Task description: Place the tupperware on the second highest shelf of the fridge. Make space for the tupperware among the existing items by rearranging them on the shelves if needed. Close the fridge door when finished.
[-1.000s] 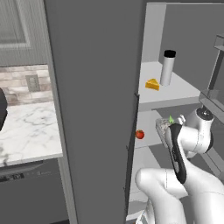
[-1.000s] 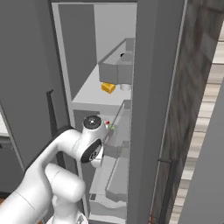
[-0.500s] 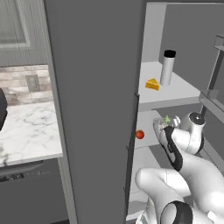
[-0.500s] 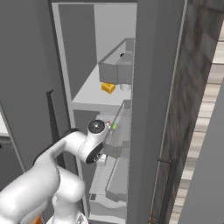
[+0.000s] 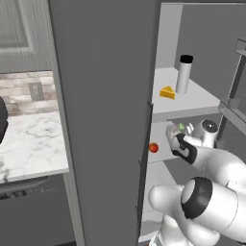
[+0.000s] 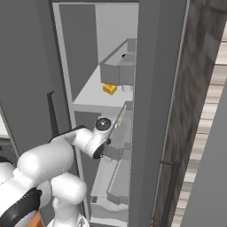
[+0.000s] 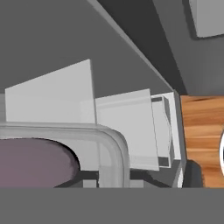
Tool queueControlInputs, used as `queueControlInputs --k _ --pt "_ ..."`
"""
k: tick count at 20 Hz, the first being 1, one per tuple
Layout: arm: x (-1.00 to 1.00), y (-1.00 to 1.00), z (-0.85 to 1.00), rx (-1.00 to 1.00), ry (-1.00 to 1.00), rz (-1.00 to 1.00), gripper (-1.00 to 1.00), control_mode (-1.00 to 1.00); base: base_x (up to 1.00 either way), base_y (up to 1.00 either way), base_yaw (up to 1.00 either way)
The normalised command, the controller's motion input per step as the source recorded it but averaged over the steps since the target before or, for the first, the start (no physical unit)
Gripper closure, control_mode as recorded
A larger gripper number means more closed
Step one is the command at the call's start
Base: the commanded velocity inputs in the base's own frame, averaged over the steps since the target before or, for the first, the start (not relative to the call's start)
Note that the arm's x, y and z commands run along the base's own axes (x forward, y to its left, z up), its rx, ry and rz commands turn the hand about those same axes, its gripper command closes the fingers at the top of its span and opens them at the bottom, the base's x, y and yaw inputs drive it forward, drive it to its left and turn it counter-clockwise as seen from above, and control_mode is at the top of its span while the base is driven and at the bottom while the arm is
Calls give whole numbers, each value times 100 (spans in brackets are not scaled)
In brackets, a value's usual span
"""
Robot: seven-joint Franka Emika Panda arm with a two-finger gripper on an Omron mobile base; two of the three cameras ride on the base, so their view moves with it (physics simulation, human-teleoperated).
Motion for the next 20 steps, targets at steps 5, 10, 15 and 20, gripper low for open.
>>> queueControlInputs --k 5,10,15,20 --pt "21 -9 -32 0 -4 0 100 -100 0 0 0" --pt "14 0 -40 0 -9 0 100 -100 0 0 0" --pt "24 0 -40 0 -6 0 100 -100 0 0 0" --pt "43 -4 -15 0 -1 0 100 -100 0 0 0"
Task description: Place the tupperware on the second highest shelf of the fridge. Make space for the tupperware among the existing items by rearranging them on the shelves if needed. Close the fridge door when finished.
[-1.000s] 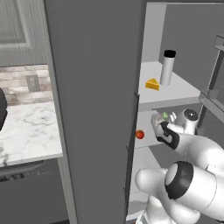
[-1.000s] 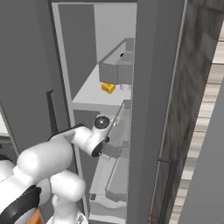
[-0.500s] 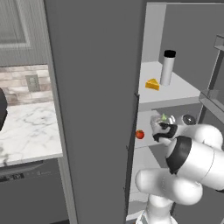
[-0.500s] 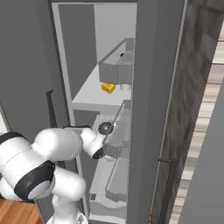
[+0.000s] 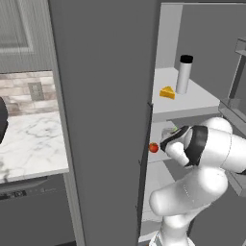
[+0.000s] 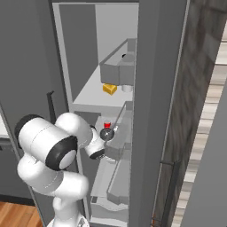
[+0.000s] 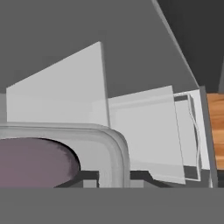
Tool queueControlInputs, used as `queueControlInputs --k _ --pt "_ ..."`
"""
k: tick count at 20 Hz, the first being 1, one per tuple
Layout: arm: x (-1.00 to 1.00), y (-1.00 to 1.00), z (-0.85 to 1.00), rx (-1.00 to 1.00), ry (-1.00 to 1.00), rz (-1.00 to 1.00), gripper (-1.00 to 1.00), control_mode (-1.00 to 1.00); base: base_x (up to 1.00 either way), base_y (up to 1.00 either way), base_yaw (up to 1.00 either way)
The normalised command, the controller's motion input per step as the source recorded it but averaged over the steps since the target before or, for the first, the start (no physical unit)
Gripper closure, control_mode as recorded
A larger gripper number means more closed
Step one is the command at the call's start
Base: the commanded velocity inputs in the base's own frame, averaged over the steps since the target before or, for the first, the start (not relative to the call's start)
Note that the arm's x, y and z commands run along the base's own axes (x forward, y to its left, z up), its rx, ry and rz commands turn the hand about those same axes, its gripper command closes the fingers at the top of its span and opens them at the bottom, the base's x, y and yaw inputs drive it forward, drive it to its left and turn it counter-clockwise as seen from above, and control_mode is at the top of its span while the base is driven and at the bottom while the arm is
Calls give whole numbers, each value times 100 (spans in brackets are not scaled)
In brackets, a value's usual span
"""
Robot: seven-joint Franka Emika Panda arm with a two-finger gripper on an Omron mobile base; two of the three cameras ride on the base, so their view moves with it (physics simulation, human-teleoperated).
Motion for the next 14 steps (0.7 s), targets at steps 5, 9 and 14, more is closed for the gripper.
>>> queueControlInputs --k 5,9,14 --pt "53 -15 -1 0 -1 0 100 -100 0 0 0" --pt "49 -16 0 0 -3 0 -100 -100 0 0 0" --pt "18 -5 0 0 -9 0 -100 -100 0 0 0"
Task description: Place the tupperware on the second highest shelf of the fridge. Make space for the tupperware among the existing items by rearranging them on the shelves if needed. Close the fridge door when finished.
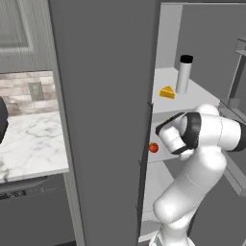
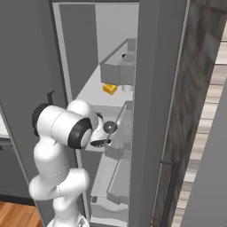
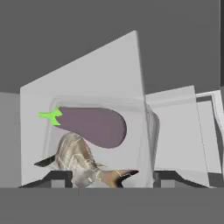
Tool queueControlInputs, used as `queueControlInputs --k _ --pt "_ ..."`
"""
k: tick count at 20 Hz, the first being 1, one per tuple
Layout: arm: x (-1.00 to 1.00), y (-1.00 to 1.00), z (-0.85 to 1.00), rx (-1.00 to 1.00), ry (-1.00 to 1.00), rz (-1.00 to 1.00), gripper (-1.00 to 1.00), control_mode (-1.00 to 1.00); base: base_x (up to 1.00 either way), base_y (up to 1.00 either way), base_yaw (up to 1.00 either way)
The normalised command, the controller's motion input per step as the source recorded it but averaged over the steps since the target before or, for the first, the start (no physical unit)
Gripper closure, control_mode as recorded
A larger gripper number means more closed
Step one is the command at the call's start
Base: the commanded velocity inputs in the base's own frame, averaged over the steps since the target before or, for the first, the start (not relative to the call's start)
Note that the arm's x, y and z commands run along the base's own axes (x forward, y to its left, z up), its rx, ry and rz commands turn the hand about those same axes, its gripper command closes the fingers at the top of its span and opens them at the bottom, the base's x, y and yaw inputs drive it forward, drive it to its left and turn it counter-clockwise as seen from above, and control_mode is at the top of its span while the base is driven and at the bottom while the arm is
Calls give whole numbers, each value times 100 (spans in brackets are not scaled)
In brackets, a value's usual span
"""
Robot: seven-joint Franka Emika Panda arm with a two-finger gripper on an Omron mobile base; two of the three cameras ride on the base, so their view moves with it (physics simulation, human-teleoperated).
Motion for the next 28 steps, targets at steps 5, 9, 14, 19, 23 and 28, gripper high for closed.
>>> queueControlInputs --k 5,9,14,19,23,28 --pt "-49 0 2 0 -17 3 -100 -100 0 0 0" --pt "-69 0 34 0 -19 3 -100 -100 0 0 0" --pt "-56 0 83 0 -11 1 -100 -100 0 0 0" --pt "-44 2 100 -2 -1 0 -100 -100 0 0 0" --pt "-59 3 100 -4 7 0 -100 -100 0 0 0" --pt "-80 16 100 -7 21 3 -100 -100 0 0 0"
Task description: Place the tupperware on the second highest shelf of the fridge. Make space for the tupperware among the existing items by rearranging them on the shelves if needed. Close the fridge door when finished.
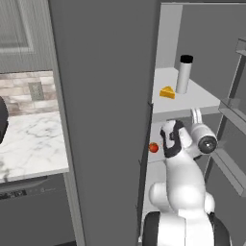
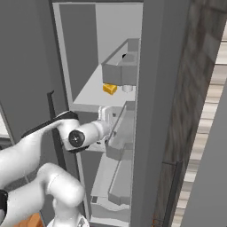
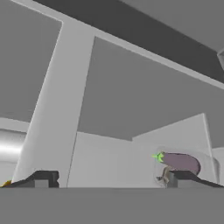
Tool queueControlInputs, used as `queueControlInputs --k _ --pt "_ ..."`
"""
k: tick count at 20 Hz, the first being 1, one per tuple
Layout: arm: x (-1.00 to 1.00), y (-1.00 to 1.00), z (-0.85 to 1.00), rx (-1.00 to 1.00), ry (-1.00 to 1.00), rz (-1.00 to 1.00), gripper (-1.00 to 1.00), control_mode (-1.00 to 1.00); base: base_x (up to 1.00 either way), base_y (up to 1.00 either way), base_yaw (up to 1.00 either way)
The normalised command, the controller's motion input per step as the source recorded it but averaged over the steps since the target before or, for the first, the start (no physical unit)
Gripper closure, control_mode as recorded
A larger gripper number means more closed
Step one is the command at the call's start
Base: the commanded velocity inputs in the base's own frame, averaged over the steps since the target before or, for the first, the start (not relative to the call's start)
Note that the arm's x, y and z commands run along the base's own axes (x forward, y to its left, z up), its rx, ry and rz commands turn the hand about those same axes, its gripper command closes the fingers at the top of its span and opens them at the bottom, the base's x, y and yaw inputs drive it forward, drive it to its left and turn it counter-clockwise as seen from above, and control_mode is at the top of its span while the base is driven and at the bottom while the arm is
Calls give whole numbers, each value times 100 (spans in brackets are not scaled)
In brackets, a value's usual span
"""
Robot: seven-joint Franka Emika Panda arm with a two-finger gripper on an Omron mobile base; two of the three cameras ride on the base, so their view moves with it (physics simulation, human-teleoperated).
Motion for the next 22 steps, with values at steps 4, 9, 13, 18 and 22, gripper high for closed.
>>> queueControlInputs --k 4,9,13,18,22 --pt "-100 6 100 -7 34 14 -100 -100 0 0 0" --pt "-100 0 93 0 28 22 -100 -100 0 0 0" --pt "-100 0 62 0 21 27 -100 -100 0 0 0" --pt "-96 54 1 0 1 18 -100 -100 0 0 0" --pt "-56 65 0 0 5 17 -100 -100 0 0 0"
